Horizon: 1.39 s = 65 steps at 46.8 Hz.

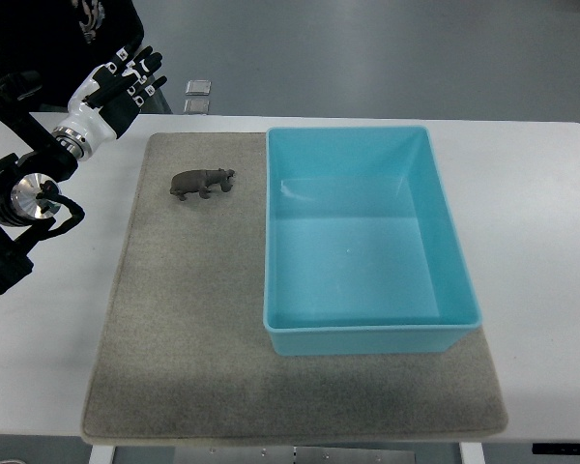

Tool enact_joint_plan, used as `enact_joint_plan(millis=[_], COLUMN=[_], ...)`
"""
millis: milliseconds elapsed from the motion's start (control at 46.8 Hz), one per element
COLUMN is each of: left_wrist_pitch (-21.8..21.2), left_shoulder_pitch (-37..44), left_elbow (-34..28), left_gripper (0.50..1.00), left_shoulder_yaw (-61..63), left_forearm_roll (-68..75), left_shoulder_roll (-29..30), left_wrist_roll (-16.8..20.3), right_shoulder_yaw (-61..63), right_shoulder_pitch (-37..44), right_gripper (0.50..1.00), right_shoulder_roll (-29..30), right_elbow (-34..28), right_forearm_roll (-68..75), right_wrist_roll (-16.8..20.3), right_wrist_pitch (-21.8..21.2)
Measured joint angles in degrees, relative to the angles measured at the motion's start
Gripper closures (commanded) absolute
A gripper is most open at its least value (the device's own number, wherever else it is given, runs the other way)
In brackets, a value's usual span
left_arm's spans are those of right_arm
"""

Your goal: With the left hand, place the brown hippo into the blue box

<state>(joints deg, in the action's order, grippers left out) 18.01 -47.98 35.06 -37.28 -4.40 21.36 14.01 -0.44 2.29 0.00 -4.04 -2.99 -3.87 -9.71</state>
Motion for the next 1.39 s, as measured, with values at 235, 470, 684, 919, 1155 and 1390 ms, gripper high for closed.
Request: enact_joint_plan(millis=[235, 470, 684, 919, 1155, 1390], left_wrist_pitch=[0.0, -0.1, -0.1, -0.1, 0.0, 0.2], left_shoulder_pitch=[0.4, 0.4, 0.3, 0.2, -0.5, -0.7], left_elbow=[-0.3, -0.6, -0.6, -0.6, -0.5, -0.6], left_gripper=[0.501, 0.501, 0.504, 0.501, 0.504, 0.504], left_shoulder_yaw=[0.1, -0.2, -0.2, -0.3, -0.3, 0.0], left_forearm_roll=[0.2, 0.7, 0.8, 0.5, 0.1, 0.3], left_shoulder_roll=[0.0, -0.3, -0.3, -0.5, -0.6, -0.6], left_wrist_roll=[0.1, 0.1, 0.1, 0.1, 0.1, 0.0], right_shoulder_yaw=[0.0, 0.0, 0.0, 0.0, 0.0, 0.0], right_shoulder_pitch=[0.0, 0.0, 0.0, 0.0, 0.0, 0.0], right_gripper=[0.564, 0.564, 0.564, 0.564, 0.564, 0.564], right_shoulder_roll=[0.0, 0.0, 0.0, 0.0, 0.0, 0.0], right_elbow=[0.0, 0.0, 0.0, 0.0, 0.0, 0.0], right_forearm_roll=[0.0, 0.0, 0.0, 0.0, 0.0, 0.0], right_wrist_roll=[0.0, 0.0, 0.0, 0.0, 0.0, 0.0], right_wrist_pitch=[0.0, 0.0, 0.0, 0.0, 0.0, 0.0])
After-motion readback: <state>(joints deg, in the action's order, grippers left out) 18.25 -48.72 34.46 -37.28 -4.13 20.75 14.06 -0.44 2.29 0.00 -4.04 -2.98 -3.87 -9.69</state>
